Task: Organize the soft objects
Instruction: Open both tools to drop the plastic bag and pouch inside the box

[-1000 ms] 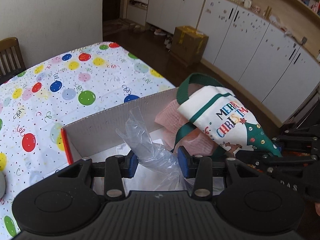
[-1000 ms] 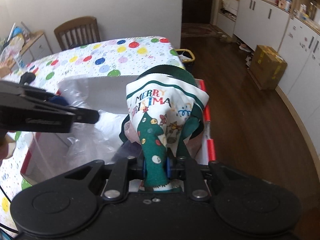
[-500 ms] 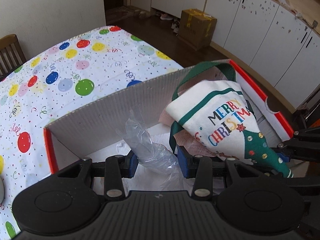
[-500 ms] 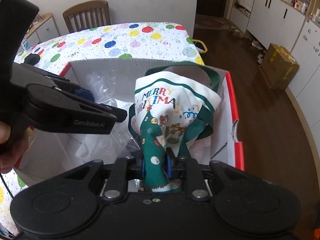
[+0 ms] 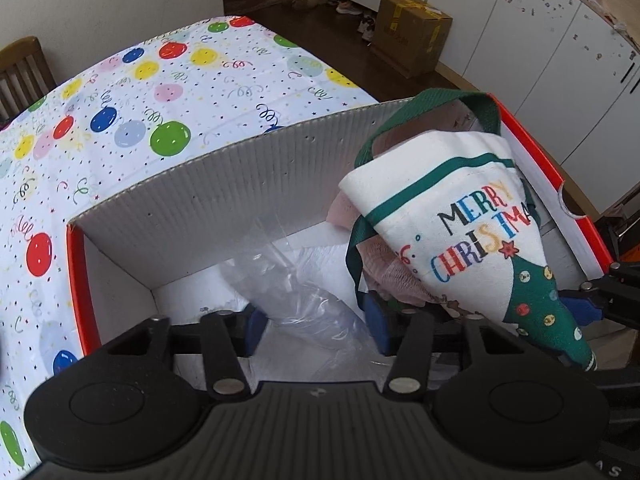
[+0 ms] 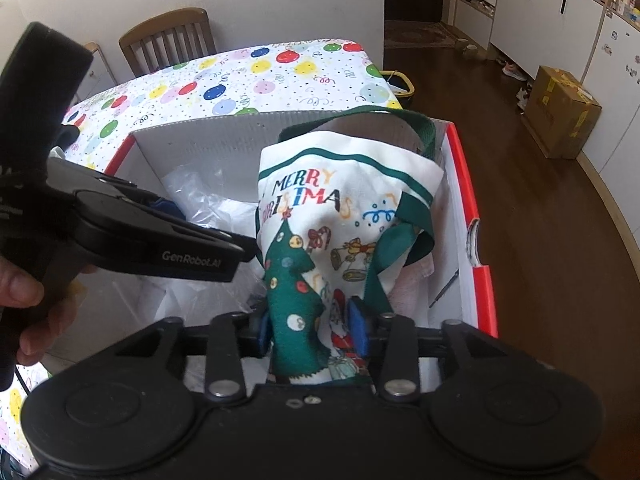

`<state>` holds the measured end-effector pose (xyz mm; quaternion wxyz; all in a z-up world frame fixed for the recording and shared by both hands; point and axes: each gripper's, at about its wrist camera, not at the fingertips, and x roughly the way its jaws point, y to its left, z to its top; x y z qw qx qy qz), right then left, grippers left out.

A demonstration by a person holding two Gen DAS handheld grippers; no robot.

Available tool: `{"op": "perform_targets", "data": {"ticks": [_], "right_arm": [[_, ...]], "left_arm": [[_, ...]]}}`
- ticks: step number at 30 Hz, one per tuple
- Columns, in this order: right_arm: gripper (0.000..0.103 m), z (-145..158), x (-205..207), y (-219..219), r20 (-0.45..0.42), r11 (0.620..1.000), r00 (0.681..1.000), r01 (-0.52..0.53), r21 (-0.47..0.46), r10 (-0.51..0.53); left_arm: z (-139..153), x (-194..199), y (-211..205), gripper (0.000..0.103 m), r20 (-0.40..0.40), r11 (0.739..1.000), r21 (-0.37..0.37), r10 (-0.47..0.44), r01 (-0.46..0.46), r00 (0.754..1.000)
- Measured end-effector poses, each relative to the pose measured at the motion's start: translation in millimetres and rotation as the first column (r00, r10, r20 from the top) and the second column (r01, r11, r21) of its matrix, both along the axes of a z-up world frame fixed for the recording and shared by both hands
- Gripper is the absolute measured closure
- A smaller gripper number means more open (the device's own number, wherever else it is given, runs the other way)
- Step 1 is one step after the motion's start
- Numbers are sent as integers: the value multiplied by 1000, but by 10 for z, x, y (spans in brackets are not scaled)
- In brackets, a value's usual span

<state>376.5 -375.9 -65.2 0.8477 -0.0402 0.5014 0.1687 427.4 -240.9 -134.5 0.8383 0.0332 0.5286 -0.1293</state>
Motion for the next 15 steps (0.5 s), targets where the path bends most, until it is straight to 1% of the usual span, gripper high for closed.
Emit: {"op": "perform_targets", "data": {"ticks": [1, 3, 4, 8, 10, 12, 15], "right_arm": [[55, 9, -11, -1, 5, 1000, 1000, 0, 1, 0], [51, 22, -24, 10, 13, 1000, 1000, 0, 4, 0], [49, 31, -28, 7, 15, 1000, 1000, 1, 6, -1], [48, 72, -60, -9, 23, 1000, 1000, 1, 14, -1], [38, 96, -79, -19, 29, 1000, 1000, -2, 18, 2], [38, 128, -105, -14, 39, 1000, 999, -9, 18, 8], [36, 170, -134, -9, 43, 1000, 999, -12, 23, 11]], "left_arm": [[0, -2, 7, 41, -1, 1000, -5, 4, -4, 1000], [10, -21, 19, 37, 5, 1000, -11, 13, -13, 1000], [17, -30, 23, 37, 7, 1000, -10, 18, -18, 1000], [63, -58, 59, 35, 15, 999, -32, 30, -29, 999], [97, -85, 74, 28, 22, 998, -44, 36, -35, 999], [138, -112, 89, 26, 32, 998, -58, 38, -36, 999], [192, -144, 112, 26, 41, 997, -69, 46, -43, 998]]}}
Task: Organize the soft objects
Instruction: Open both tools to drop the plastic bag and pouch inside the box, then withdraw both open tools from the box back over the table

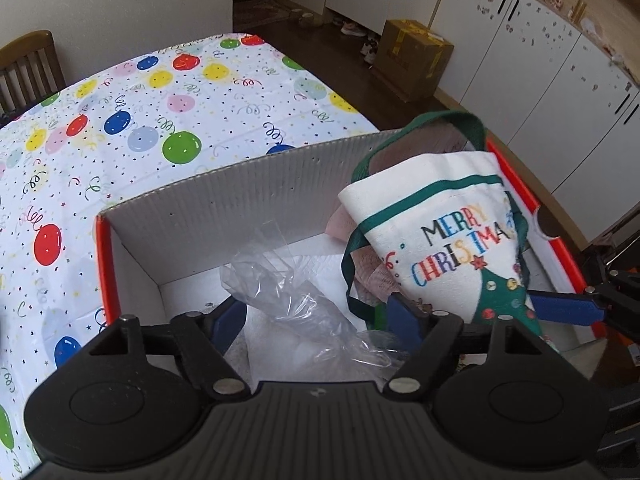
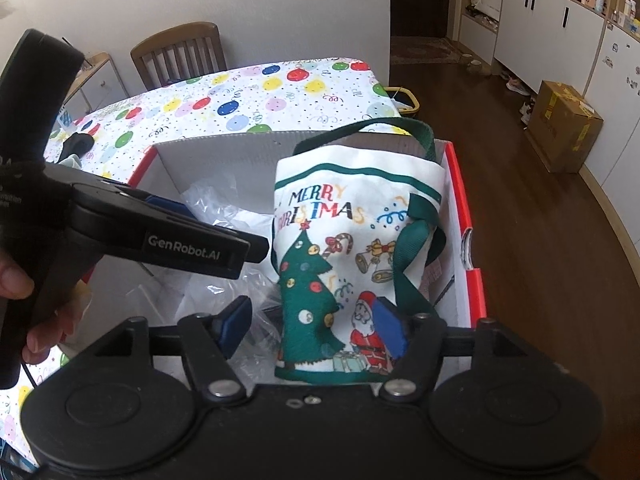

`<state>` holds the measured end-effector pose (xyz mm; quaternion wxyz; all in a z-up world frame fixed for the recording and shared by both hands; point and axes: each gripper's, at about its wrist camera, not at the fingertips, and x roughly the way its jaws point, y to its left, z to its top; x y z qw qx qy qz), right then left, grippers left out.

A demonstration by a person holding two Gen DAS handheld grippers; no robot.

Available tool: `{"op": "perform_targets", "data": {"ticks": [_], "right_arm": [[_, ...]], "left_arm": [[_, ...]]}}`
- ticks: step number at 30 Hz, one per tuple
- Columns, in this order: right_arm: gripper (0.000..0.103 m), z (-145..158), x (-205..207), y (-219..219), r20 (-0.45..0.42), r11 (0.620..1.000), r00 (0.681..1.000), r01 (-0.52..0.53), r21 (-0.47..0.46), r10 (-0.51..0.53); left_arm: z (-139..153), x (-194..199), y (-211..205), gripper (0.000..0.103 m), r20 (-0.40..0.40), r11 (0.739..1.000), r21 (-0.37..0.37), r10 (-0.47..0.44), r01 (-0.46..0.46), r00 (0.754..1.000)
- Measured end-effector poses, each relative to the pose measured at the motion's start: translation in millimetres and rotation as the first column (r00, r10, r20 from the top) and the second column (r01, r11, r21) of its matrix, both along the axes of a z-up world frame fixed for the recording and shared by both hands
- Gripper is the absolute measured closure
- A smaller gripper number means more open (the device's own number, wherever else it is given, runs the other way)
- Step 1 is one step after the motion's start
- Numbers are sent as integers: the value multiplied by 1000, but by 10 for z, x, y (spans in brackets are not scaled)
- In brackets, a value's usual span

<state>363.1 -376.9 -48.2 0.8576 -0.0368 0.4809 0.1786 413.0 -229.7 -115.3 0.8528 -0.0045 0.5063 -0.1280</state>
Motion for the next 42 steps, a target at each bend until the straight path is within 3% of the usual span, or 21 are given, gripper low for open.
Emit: {"op": "perform_targets", "data": {"ticks": [9, 20, 32, 42], "right_arm": [[22, 214, -139, -4, 37, 1000, 999, -7, 27, 6], [14, 491, -299, 4, 87, 998, 996, -9, 58, 4], [2, 714, -490, 130, 131, 992, 991, -15, 126, -2], [1, 821, -568, 733, 155, 982, 984, -107, 154, 83]], "left_arm": [[237, -203, 96, 26, 51, 999, -52, -4, 7, 999], [610, -508, 309, 21, 135, 989, -144, -12, 32, 991], [819, -888, 702, 19, 208, 992, -123, -9, 35, 978], [892, -1222, 1419, 2, 251, 981, -194, 67, -18, 966]]}}
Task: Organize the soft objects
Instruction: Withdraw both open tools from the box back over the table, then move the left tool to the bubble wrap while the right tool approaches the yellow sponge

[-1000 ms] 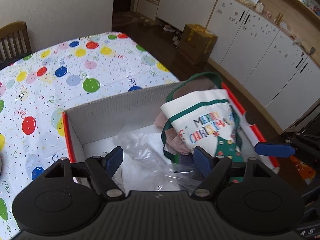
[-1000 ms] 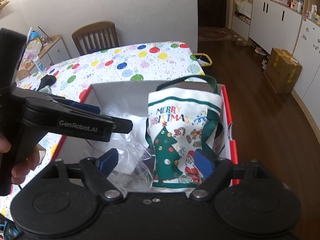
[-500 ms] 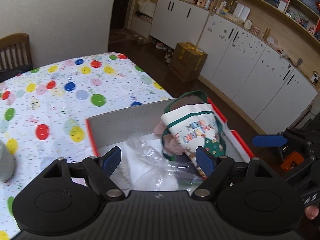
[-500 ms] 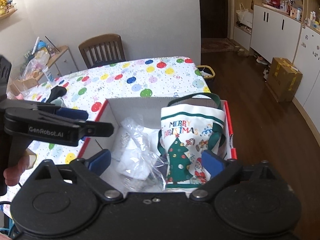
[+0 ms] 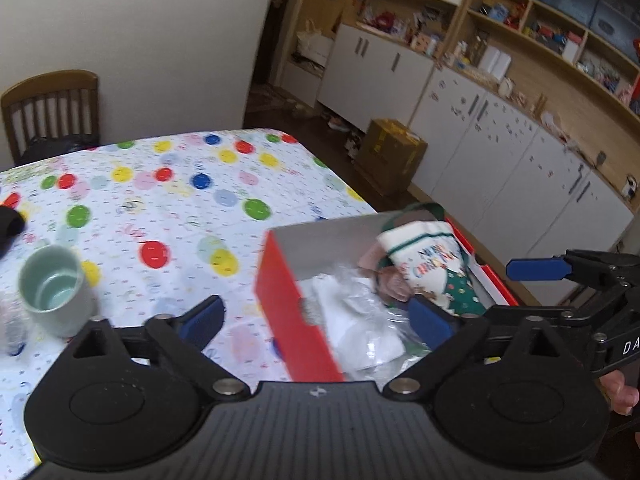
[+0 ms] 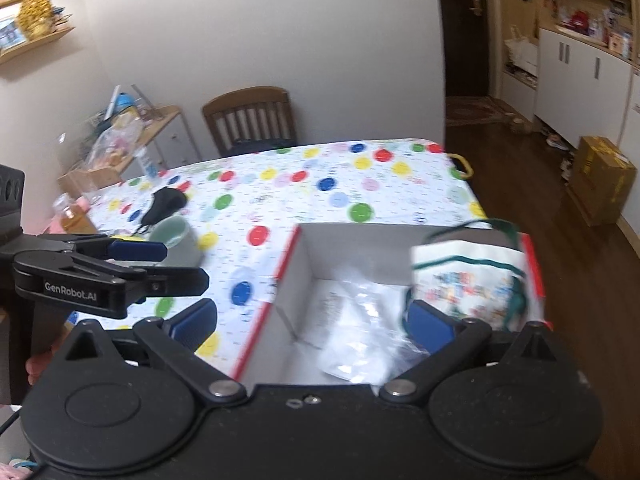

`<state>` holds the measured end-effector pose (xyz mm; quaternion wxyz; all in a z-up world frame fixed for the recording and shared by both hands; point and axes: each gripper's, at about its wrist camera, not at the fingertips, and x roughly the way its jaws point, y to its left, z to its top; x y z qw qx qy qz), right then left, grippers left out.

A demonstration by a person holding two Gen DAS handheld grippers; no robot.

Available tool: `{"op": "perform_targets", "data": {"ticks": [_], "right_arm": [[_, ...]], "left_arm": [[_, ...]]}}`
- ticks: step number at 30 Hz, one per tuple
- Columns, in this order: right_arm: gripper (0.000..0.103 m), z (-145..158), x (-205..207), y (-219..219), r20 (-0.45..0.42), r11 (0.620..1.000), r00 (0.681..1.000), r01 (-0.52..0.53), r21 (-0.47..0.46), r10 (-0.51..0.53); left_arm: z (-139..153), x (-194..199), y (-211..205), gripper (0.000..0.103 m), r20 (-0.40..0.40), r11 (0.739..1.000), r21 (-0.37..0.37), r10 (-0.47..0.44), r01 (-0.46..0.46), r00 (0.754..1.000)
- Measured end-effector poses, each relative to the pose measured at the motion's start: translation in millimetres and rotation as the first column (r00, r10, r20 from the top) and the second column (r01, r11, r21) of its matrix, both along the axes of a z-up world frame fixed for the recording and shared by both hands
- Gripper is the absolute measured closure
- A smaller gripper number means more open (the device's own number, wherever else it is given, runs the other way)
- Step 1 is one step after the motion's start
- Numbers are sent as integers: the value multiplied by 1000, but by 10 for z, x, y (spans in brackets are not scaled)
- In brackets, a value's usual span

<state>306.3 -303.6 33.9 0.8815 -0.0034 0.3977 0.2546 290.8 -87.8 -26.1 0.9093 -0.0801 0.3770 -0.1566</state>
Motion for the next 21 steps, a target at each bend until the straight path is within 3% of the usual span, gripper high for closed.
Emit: {"op": "perform_targets", "data": {"ticks": [10, 21], "right_arm": [[1, -83, 37, 872, -34, 994, 994, -105, -3, 105], [2, -141, 158, 1885, -65, 973, 971, -231, -16, 230]], "left_arm": [[-37, -262, 932, 1, 34, 988, -9, 153, -152, 988], [-235, -620, 1858, 2, 106, 946, 64, 311, -319, 944]]}}
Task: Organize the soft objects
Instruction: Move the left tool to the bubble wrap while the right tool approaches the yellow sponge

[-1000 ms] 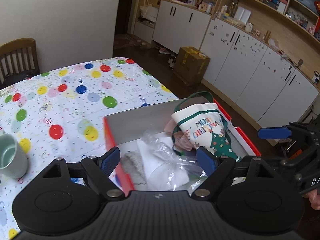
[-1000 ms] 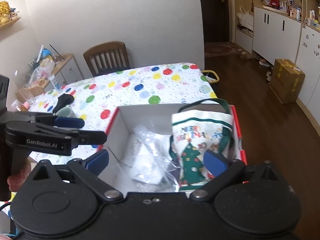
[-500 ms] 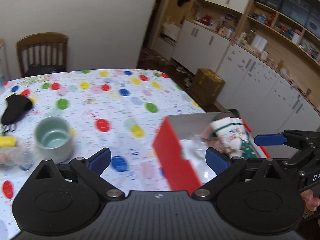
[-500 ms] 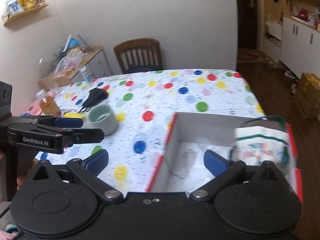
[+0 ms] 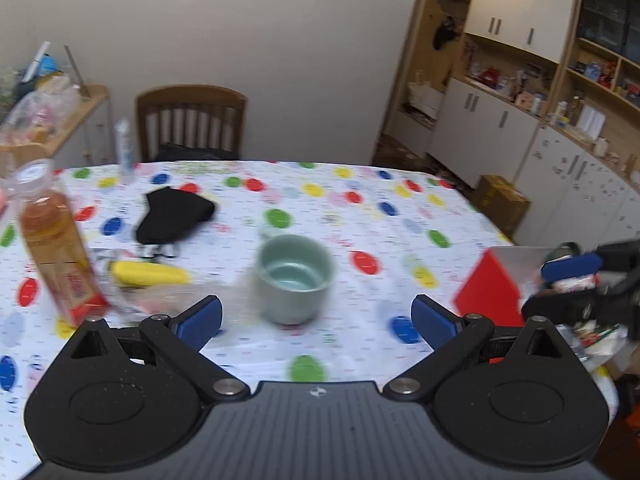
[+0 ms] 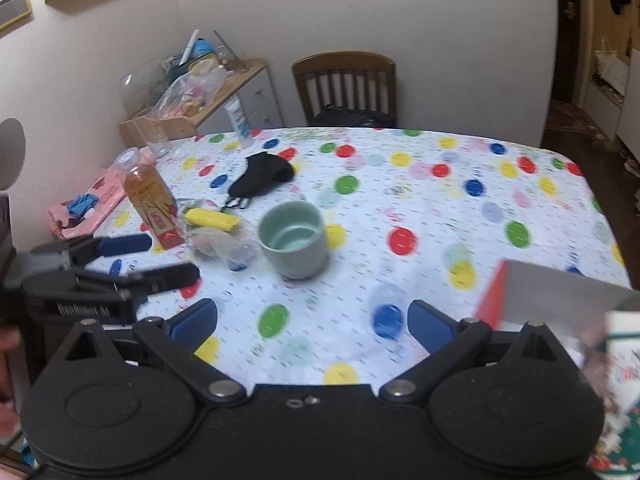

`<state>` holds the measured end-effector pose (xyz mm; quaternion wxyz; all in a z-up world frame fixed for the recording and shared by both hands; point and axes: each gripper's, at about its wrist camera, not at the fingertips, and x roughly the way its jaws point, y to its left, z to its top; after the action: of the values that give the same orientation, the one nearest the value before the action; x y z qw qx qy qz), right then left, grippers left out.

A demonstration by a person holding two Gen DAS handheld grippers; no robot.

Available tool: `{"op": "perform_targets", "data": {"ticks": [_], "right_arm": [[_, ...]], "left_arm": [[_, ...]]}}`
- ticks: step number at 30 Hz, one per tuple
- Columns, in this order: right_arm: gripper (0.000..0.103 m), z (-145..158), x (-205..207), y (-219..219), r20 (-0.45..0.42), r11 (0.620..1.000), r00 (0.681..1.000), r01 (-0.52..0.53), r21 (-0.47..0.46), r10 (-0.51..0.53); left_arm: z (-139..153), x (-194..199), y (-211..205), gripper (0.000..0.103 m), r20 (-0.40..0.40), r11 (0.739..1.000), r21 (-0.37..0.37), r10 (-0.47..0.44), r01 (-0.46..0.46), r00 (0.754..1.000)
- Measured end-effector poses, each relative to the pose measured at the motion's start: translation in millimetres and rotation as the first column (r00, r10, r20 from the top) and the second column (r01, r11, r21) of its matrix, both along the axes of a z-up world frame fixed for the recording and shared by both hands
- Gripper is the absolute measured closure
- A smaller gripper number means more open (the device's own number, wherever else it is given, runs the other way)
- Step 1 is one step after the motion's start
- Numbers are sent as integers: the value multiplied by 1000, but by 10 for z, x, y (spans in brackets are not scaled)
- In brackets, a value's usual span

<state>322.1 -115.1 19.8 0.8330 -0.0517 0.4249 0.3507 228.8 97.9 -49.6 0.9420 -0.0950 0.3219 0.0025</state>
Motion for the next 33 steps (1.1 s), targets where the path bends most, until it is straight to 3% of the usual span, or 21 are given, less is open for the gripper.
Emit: {"op": "perform_targets", "data": {"ticks": [7, 19, 28, 33], "right_arm": [[3, -25, 225, 649, -19, 997, 997, -79, -9, 79], [9, -286, 628, 1826, -66, 974, 975, -218, -64, 214], [19, -658, 895, 2605, -140, 941, 942, -320, -111, 304], [20, -846, 990, 2953, -182, 926, 924, -360, -115, 336]], "left_arm": [[-229, -66, 331, 2, 27, 995, 72, 63, -65, 998], [-689, 244, 628, 2, 44, 977, 210, 30, -39, 999], [-979, 554, 793, 2, 7, 977, 208, 37, -37, 999], [-1087, 711, 797, 2, -17, 975, 216, 52, -47, 999]]}}
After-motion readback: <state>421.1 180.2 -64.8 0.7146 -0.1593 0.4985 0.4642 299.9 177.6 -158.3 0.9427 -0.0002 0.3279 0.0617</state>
